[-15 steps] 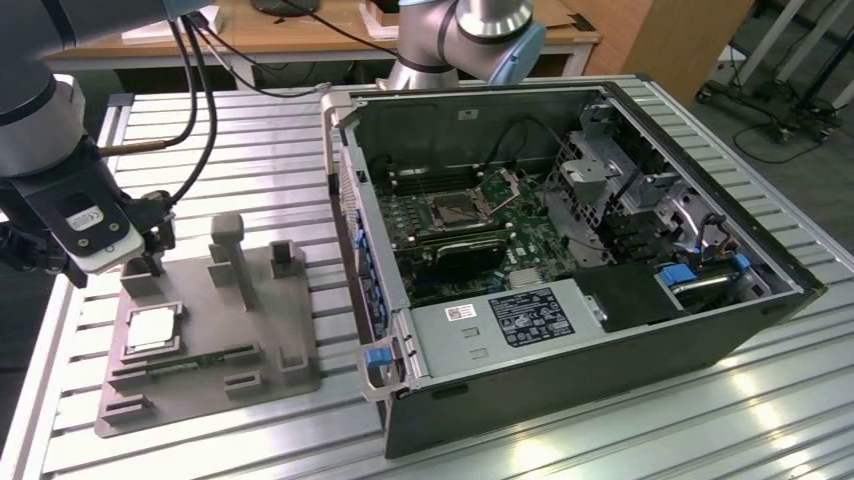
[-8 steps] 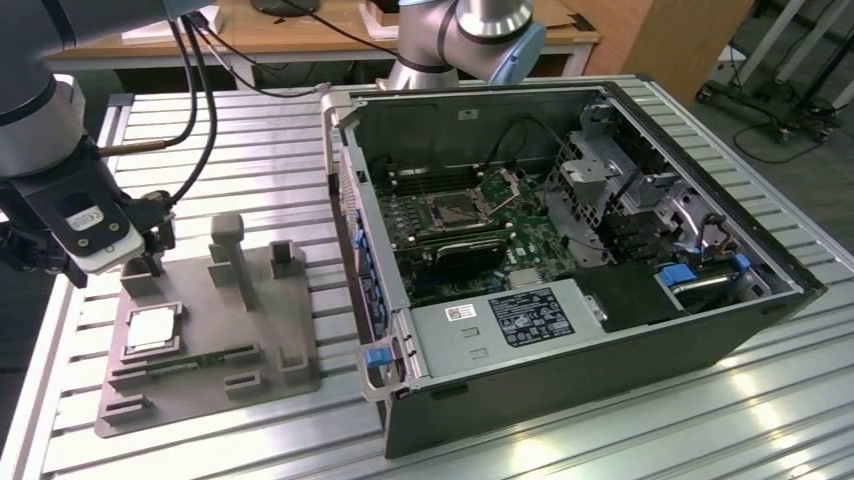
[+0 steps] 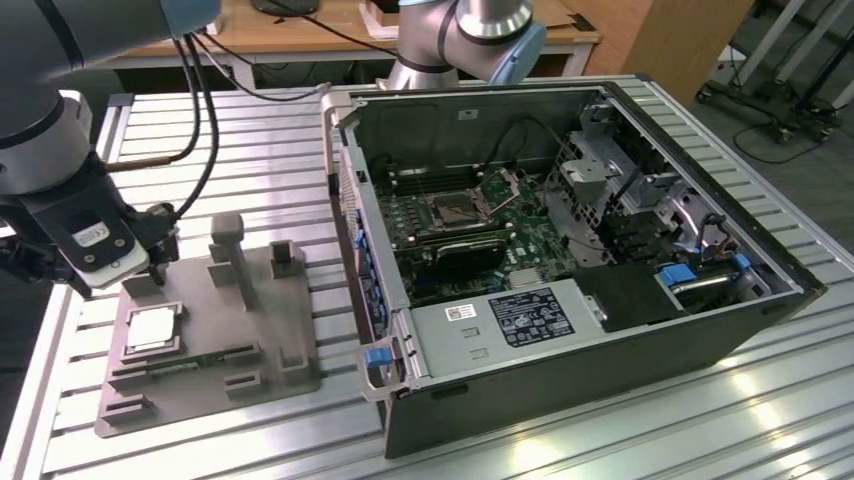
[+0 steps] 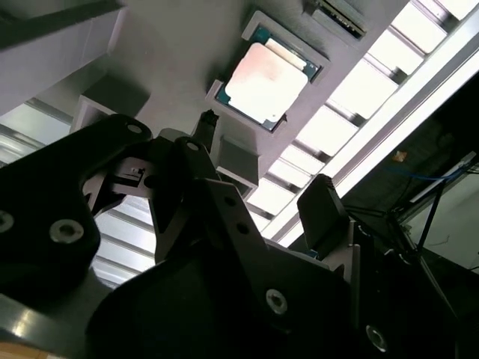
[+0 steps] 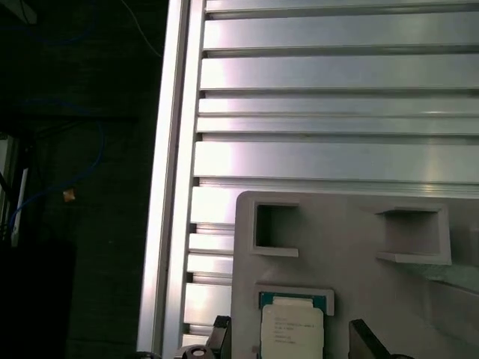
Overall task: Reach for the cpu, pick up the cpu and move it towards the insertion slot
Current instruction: 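Pick up the cpu and move it towards the insertion slot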
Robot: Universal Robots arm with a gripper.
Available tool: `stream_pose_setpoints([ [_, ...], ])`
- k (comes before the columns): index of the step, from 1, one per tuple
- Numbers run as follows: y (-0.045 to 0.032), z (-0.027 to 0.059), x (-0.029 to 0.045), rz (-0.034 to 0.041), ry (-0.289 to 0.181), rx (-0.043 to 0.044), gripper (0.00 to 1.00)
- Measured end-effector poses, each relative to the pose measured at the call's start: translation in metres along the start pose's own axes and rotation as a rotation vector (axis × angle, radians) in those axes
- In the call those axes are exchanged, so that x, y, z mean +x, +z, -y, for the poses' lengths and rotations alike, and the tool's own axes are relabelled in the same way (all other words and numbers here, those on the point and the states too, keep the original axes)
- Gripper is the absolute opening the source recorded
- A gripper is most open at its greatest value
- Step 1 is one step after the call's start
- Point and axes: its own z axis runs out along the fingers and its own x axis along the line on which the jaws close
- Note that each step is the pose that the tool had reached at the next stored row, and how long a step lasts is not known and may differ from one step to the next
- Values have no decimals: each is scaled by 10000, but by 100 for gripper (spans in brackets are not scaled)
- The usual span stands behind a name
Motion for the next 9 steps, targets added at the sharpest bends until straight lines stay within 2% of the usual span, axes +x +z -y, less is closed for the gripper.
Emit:
stream_pose_setpoints([
  [5, 89, 23, -49, 3, 28, 0, 71],
  [9, 150, 47, -61, 3, 29, 9, 71],
])
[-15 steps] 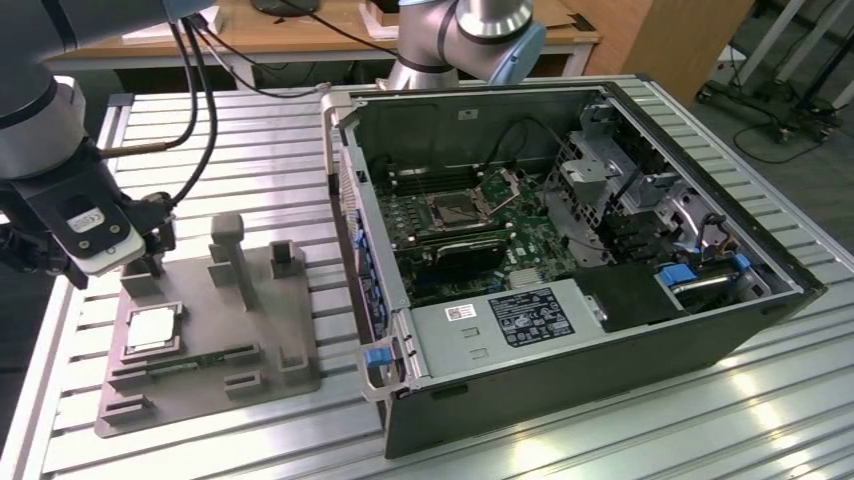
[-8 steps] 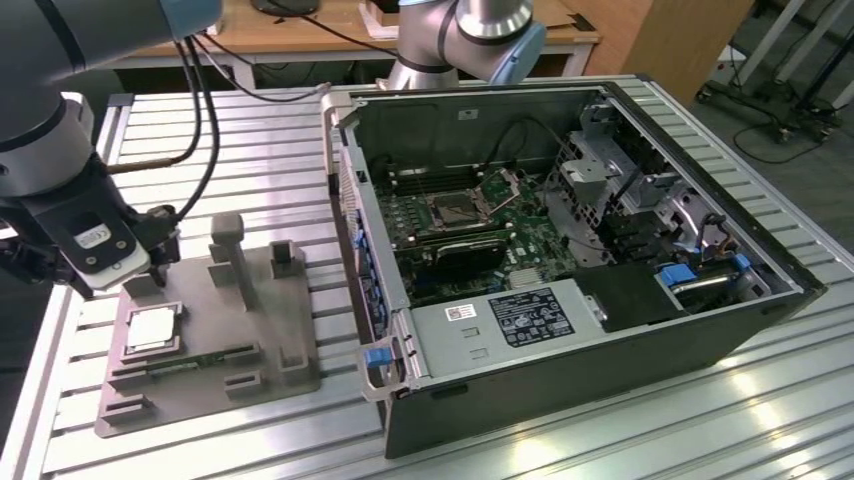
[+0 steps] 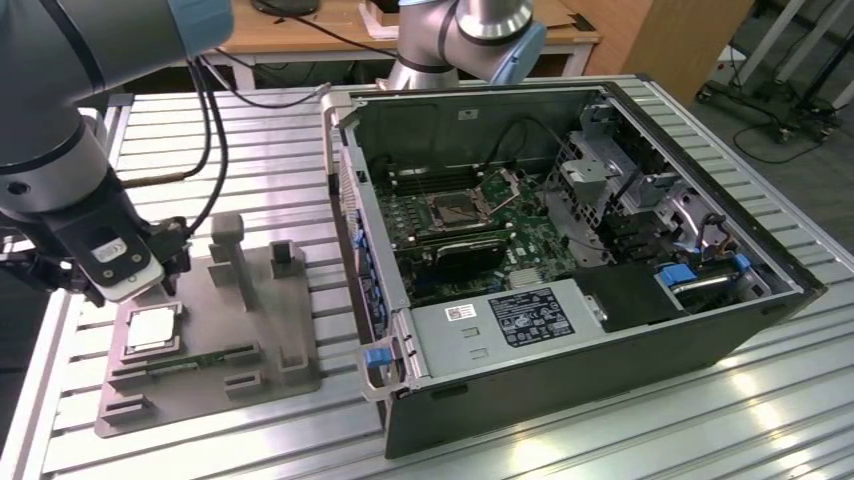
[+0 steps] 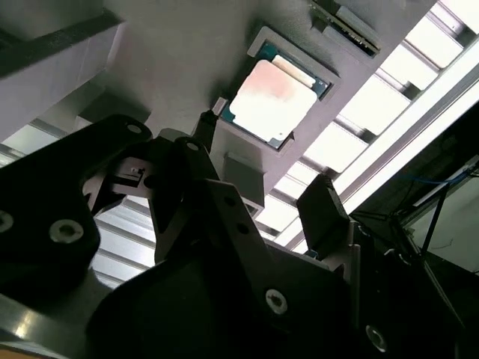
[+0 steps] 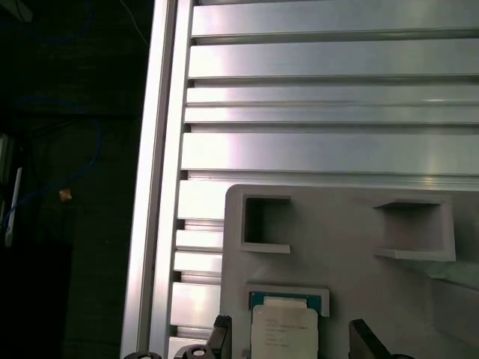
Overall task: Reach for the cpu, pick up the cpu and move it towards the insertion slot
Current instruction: 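Pick up the cpu and move it towards the insertion slot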
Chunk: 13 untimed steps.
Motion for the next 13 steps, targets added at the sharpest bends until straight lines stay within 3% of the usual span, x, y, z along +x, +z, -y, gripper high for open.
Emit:
stream_pose_setpoints([
  [3, 31, 14, -1, -1, 1, 41, 71],
  [8, 55, 17, -2, -5, 40, 367, 71],
  [13, 54, 17, -2, -6, 45, 373, 71],
])
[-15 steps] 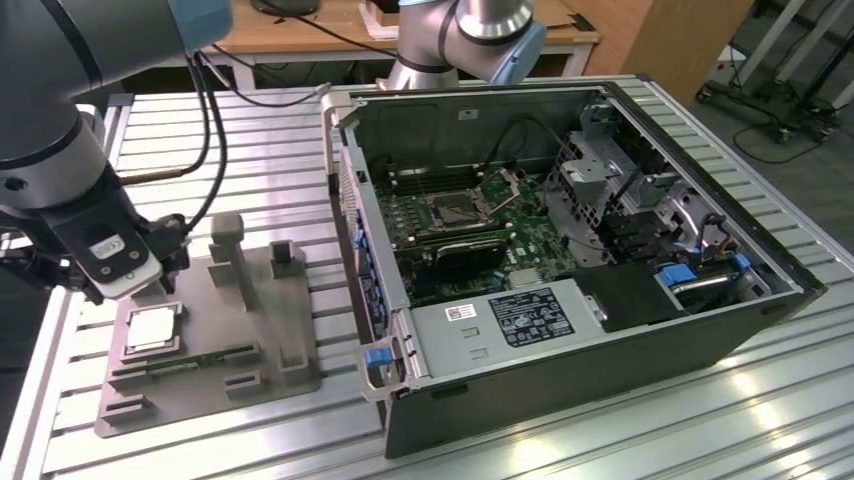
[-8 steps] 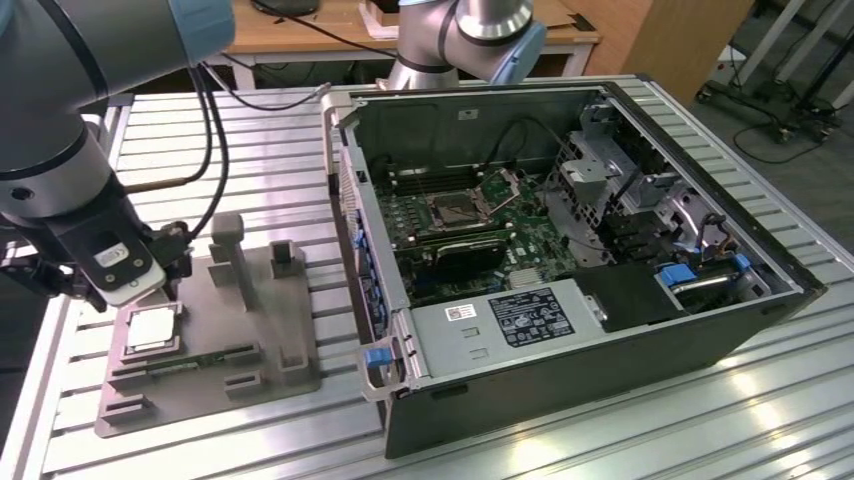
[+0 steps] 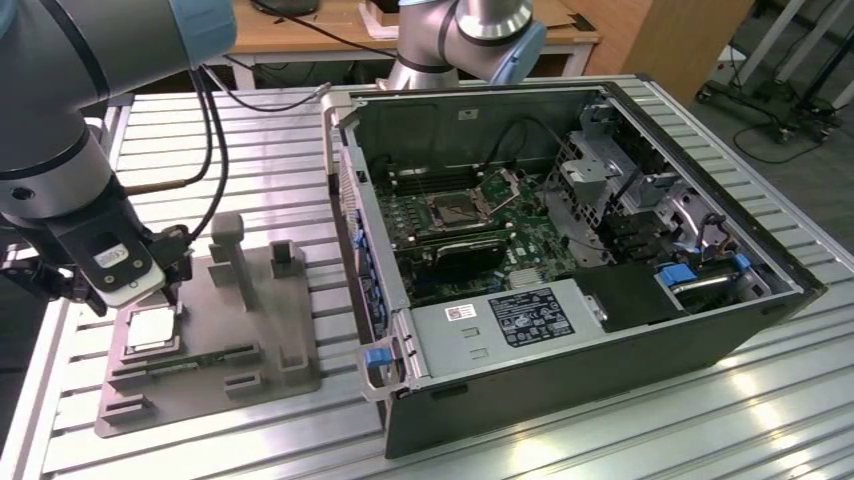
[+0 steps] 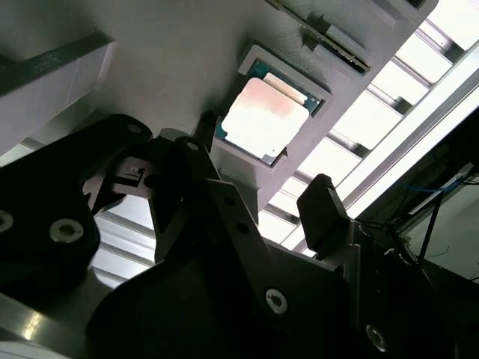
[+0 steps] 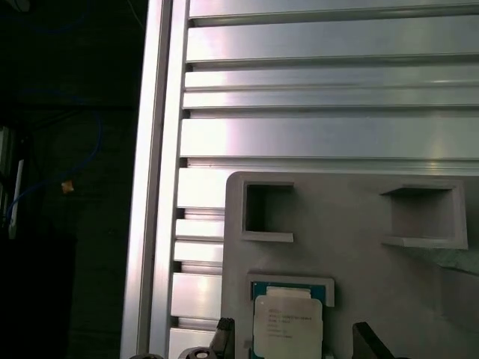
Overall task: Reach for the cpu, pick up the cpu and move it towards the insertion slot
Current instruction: 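Pick up the cpu and move it towards the insertion slot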
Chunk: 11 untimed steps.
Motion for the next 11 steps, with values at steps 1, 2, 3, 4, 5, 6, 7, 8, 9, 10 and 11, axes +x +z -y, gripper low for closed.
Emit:
stream_pose_setpoints([
  [1, 0, 0, 0, 0, 0, -1, 71],
  [2, 1, 0, 0, 0, 1, 0, 71],
  [3, 6, 0, -1, 1, 0, -1, 71],
  [4, 17, 1, -1, 1, 1, -2, 71],
  [5, 31, 2, 0, -7, 2, -2, 71],
  [6, 45, 3, 0, -22, 5, 0, 71],
  [7, 59, 4, 0, -34, 11, -1, 71],
  [8, 71, 6, -1, -46, 16, -1, 71],
  [9, 87, 8, -1, -57, 23, -2, 71],
  [10, 103, 9, -1, -64, 31, -2, 71],
  [11, 119, 10, -1, -66, 49, -1, 71],
])
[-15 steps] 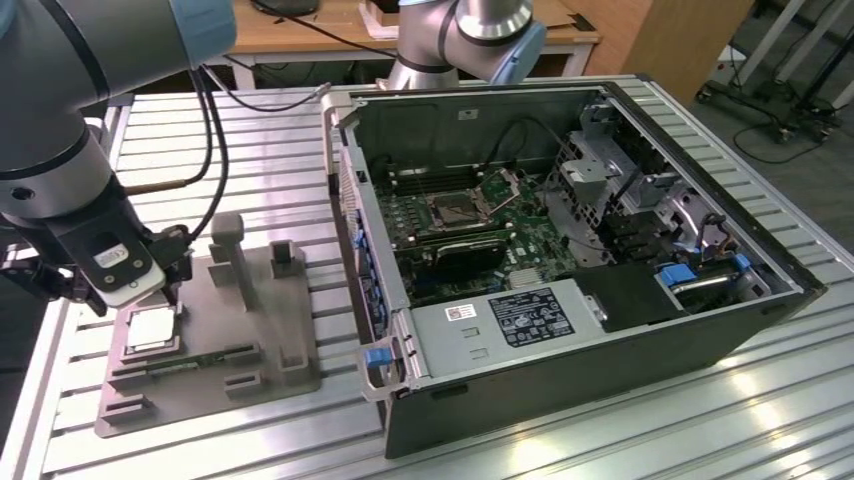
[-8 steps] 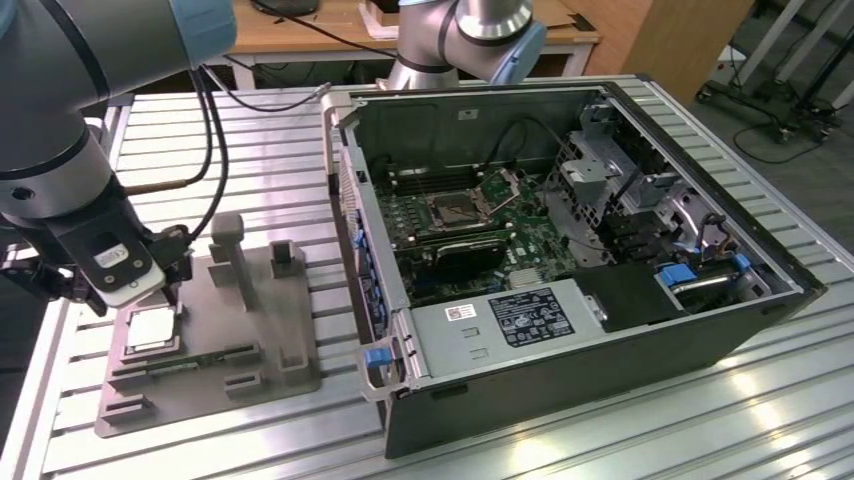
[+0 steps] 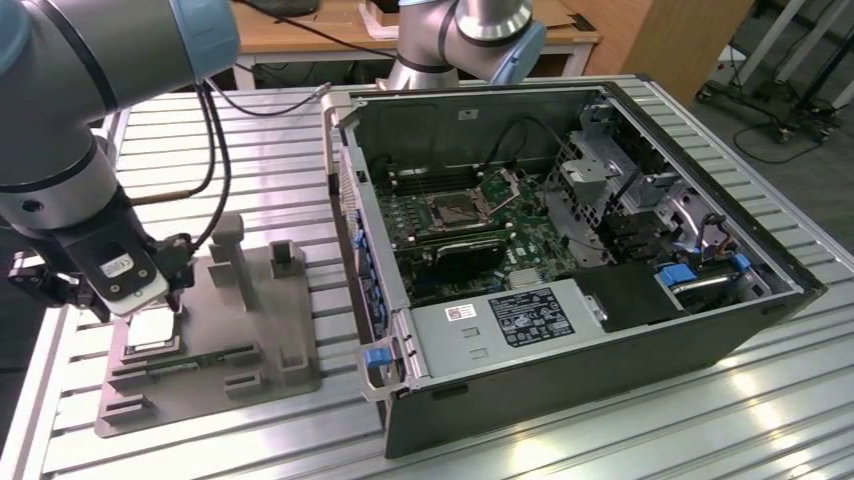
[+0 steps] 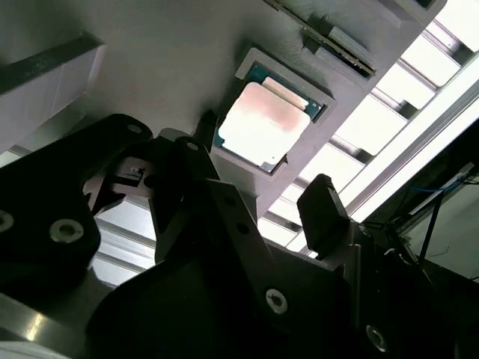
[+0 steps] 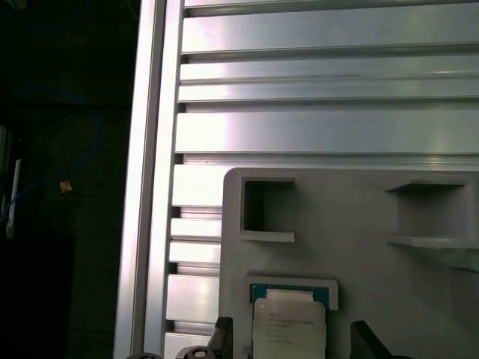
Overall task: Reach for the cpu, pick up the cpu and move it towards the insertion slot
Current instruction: 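Pick up the cpu and move it towards the insertion slot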
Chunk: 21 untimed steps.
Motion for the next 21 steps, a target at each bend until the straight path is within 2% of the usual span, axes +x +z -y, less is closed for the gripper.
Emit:
stream_pose_setpoints([
  [7, 103, 29, -2, -18, 104, 13, 71],
  [10, 131, 62, -2, -24, 118, 44, 71],
  [16, 203, 73, -4, -19, 229, 115, 71],
  [21, 279, 78, -10, -33, 381, 113, 71],
])
